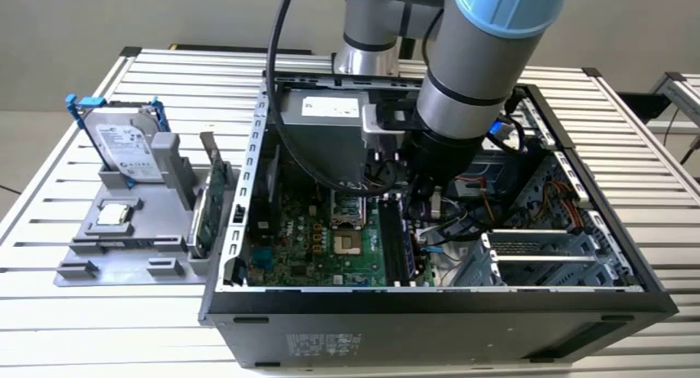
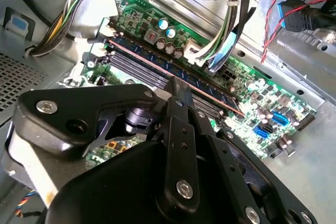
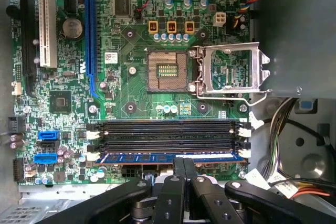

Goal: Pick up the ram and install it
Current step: 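Press down the ram until it locks into place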

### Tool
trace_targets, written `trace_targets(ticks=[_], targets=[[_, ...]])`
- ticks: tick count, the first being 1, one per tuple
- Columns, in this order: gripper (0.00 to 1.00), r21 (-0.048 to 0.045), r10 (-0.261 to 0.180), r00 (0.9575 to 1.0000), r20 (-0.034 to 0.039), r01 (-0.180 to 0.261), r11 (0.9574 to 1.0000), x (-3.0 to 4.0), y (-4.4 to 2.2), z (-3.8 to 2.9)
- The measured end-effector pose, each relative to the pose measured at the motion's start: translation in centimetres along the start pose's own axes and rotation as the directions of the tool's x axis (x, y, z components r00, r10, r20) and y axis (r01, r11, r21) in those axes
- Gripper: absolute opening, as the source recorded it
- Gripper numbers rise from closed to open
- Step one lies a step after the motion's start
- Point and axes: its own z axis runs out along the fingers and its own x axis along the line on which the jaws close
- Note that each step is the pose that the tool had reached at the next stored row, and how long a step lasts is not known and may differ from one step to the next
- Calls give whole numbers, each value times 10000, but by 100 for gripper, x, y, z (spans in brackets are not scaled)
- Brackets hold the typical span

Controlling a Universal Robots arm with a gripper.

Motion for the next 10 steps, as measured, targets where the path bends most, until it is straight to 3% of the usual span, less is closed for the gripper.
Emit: trace_targets(ticks=[10], targets=[[0,1,-1,10000,1,1,10000,3,-9,92]])
